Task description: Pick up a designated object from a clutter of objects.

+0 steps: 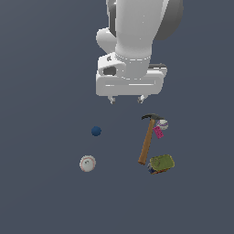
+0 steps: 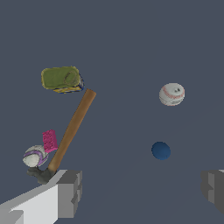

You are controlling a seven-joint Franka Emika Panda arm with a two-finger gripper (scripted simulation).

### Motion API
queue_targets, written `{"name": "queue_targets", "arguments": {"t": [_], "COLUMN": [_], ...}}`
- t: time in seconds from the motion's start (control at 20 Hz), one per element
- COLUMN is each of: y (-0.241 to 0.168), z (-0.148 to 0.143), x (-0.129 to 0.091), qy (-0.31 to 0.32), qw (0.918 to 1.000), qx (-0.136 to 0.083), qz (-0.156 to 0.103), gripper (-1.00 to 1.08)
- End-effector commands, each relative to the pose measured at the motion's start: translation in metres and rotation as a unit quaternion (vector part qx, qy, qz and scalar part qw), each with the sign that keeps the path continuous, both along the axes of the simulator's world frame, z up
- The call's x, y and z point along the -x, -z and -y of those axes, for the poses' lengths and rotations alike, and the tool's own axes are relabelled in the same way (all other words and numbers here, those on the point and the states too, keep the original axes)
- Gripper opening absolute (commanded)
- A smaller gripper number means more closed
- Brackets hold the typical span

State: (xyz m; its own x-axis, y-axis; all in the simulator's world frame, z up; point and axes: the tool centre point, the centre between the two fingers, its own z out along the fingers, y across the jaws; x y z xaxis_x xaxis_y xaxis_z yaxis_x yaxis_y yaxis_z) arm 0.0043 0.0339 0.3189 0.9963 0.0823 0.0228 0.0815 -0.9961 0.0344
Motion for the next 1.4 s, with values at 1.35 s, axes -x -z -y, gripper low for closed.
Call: {"name": "queue_targets", "arguments": {"t": [1.35], "y": [0.004], "z": [-0.005], "x": [-0.015], "qy": [0.043], "qw": [0.9987], "qx": [-0.004], "qz": [0.027], "gripper": [1.00]}}
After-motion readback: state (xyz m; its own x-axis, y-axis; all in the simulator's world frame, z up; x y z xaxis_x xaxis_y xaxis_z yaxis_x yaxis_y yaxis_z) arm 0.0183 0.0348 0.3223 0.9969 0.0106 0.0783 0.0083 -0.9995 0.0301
